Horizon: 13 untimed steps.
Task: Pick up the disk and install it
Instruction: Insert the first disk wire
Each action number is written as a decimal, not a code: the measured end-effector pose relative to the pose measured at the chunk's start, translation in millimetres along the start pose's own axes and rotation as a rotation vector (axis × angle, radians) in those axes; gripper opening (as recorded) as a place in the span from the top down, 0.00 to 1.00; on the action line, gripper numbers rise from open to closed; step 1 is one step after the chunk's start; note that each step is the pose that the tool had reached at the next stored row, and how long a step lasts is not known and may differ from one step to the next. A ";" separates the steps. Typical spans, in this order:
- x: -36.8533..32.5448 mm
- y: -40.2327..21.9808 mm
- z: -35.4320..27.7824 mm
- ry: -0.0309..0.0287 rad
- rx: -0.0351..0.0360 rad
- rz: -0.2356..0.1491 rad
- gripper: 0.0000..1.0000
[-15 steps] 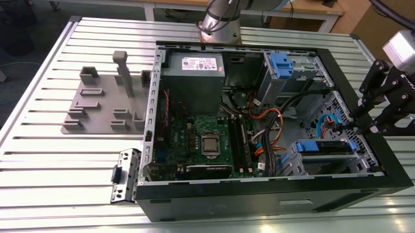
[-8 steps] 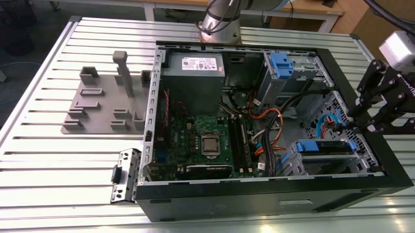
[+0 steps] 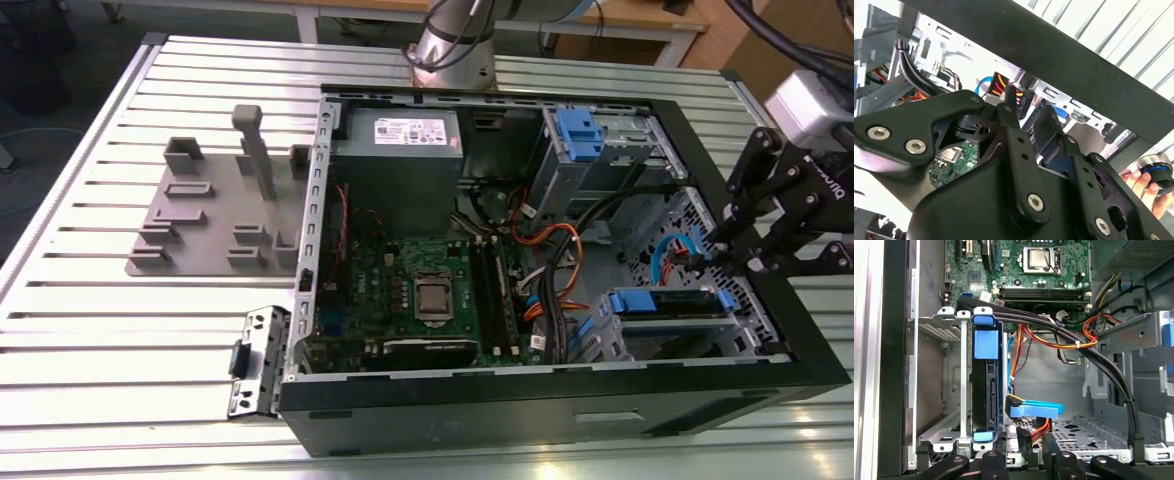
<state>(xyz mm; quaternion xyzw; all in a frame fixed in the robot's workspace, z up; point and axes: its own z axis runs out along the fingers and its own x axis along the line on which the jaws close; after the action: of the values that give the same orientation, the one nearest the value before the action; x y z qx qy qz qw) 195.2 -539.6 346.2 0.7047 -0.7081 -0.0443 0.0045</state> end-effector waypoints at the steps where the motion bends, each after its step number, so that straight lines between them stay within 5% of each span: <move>1: -0.2 -0.2 1.0 0.0026 -0.0001 0.000 0.59; 4: -0.4 -0.5 1.9 0.0106 -0.0001 0.000 0.59; 8: -0.4 -0.6 1.9 0.0109 -0.0001 0.000 0.60; 11: -0.4 -0.6 1.9 0.0109 -0.0002 0.000 0.78; 13: -0.4 -0.6 1.9 0.0111 -0.0001 0.000 0.78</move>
<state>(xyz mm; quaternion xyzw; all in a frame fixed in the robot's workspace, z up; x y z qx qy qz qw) 195.7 -539.1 344.3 0.7048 -0.7082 -0.0405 0.0085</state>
